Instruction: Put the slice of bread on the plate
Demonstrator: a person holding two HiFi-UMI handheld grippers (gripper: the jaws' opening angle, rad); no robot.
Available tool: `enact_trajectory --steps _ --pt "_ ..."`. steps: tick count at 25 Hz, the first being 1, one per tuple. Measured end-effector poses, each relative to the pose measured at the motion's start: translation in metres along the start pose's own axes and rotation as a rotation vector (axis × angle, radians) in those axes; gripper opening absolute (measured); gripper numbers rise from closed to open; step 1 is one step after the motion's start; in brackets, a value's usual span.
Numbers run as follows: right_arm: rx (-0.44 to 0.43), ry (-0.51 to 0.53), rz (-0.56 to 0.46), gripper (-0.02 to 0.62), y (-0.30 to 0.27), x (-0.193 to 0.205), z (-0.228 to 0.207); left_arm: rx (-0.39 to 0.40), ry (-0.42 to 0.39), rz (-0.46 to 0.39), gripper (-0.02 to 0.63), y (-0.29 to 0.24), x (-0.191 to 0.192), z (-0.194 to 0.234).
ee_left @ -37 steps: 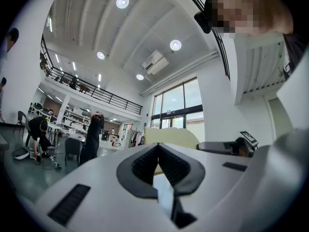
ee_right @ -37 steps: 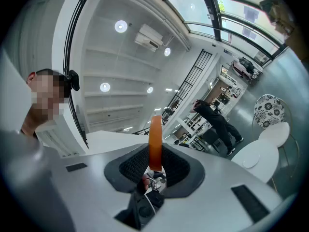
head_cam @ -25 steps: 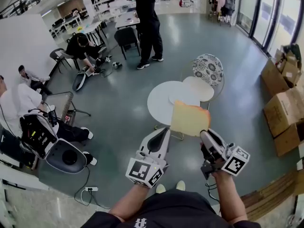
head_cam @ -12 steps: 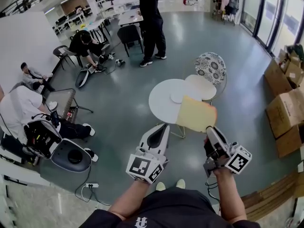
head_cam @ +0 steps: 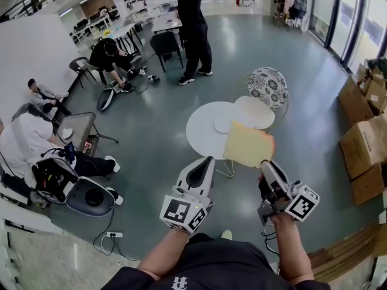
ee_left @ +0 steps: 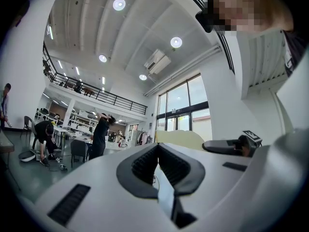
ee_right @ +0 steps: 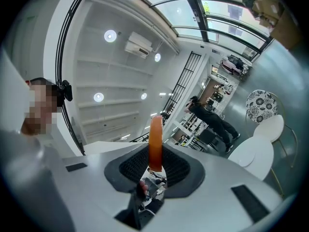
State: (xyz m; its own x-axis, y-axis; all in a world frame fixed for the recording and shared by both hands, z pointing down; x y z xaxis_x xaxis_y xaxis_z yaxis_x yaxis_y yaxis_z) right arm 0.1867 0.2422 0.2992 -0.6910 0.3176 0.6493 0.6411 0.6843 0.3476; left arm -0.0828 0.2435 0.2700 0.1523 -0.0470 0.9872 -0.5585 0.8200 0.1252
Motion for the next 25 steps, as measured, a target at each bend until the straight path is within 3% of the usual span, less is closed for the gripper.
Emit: enact_trajectory --steps 13,25 --pt "0.017 0.002 0.006 0.087 -0.014 -0.017 -0.032 0.0 0.008 0.014 0.008 -0.038 0.011 0.008" --pt "0.086 -0.002 0.019 0.087 -0.089 -0.017 -0.096 0.042 0.03 0.024 0.008 -0.113 0.03 0.09"
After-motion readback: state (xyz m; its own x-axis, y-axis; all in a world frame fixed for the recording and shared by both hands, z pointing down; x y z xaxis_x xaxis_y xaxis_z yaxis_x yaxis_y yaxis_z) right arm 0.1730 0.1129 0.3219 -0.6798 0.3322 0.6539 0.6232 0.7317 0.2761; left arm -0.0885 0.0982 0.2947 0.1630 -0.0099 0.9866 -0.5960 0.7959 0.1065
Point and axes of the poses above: the fingertips, and each gripper's own axes: y backward along the fingers, z to its left, x out of its underside, the point moved 10 cm from there along y, backward along the fingers, and after that the axes turned 1 degree about -x, right-handed, at the moved point
